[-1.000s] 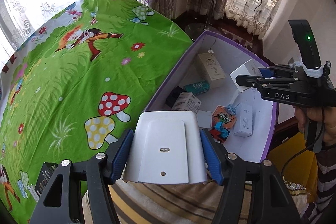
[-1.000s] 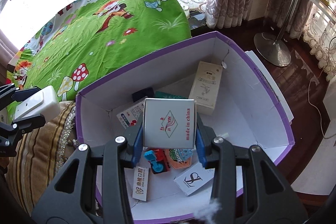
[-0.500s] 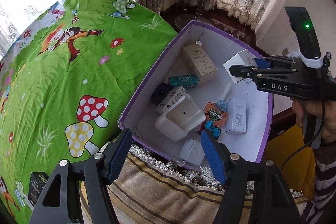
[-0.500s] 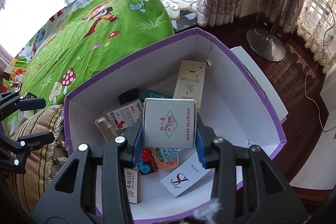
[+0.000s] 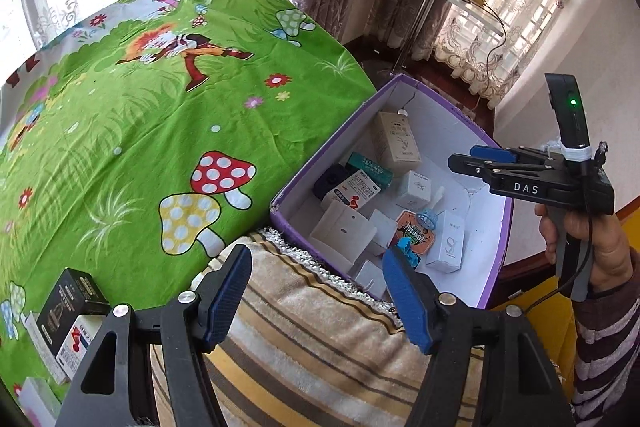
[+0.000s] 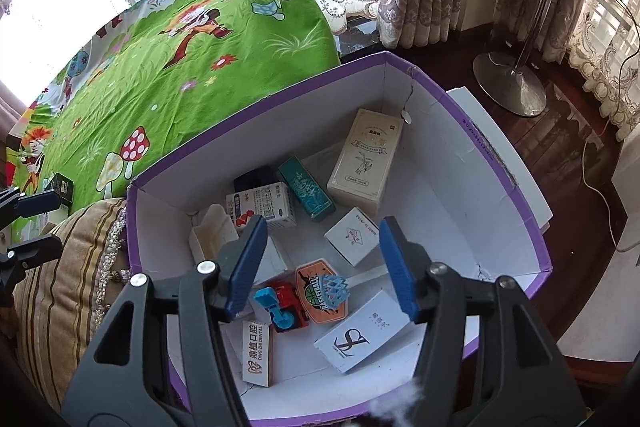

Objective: Organize rigid objects
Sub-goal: 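Move both open tools back over the remaining boxes on the bed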

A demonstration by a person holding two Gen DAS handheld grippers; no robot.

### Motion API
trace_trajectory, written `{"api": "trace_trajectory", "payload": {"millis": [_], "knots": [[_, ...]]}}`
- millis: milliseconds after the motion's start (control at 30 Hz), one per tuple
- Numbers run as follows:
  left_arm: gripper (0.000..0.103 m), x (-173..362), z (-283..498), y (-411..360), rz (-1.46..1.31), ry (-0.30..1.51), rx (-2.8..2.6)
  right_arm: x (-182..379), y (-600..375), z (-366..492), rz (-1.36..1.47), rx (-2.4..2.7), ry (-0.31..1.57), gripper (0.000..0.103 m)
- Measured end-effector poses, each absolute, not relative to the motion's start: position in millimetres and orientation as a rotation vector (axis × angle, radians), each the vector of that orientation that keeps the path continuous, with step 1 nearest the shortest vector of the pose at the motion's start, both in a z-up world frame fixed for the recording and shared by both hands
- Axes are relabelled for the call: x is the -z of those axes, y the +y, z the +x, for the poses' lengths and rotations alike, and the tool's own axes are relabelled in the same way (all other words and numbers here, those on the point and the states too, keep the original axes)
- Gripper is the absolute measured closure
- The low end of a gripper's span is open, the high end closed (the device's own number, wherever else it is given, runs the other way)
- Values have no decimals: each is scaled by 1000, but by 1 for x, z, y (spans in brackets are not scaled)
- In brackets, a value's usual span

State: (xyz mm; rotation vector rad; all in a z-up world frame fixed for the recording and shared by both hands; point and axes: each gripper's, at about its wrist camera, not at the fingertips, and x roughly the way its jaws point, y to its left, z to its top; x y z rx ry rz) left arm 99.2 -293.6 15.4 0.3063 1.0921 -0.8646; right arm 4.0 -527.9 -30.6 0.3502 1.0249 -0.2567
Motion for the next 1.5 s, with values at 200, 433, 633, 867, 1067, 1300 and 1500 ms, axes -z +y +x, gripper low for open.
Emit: {"api": "trace_trajectory", "payload": {"millis": [200,433,633,867,1067,1300,1500], "knots": [[34,-19,103,-266,216,1094,818,17,-510,11,323,218,1010,37],[34,-23,106,-227,135,1078,747,-3,-474,25,277,144,995,32],[34,-25,106,-192,70,1069,689,-15,-440,37,239,75,995,29],[34,-23,110,-138,-28,1063,579,-25,-406,45,199,-3,993,28],[34,-19,113,-90,-118,1070,463,-28,-373,52,163,-77,1003,27],[26,-22,104,-46,-148,1040,366,-28,-331,64,126,-164,1019,26],[22,-14,100,-4,-224,1058,288,-24,-293,77,103,-233,1054,23]]}}
